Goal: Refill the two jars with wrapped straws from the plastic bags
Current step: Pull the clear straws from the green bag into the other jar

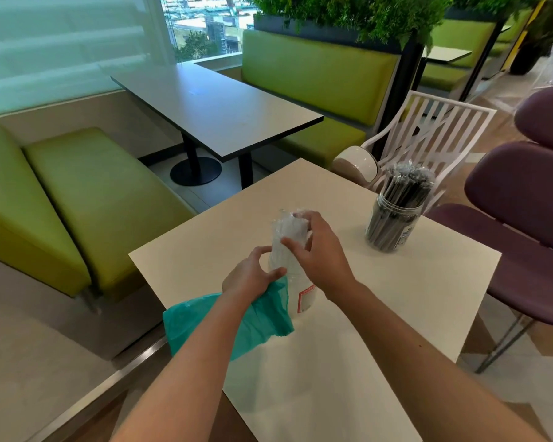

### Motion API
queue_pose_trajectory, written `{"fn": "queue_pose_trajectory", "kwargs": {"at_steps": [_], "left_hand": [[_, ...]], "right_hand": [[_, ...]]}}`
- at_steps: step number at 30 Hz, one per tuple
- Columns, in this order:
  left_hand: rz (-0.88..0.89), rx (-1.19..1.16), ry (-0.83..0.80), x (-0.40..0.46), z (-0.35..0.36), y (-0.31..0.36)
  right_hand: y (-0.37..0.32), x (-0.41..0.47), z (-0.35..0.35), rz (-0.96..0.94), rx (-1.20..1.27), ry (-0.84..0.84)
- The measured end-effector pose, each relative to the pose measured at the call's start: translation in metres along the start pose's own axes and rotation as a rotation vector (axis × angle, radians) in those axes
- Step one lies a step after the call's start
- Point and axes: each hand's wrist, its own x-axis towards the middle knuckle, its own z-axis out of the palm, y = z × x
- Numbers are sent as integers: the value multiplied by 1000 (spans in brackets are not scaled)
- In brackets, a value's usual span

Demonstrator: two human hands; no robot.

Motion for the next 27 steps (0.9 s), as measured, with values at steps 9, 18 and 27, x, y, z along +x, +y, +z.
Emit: {"fn": "queue_pose_trajectory", "kwargs": {"at_steps": [9, 18, 27], "left_hand": [[-2, -10, -15, 0, 1, 5], [-18, -32, -20, 0, 2, 6], [6, -93, -50, 10, 3, 9]], "right_hand": [[19, -9, 9, -154, -282, 53], [60, -19, 22, -438, -745, 99], [8, 23, 14, -93, -534, 7]]}}
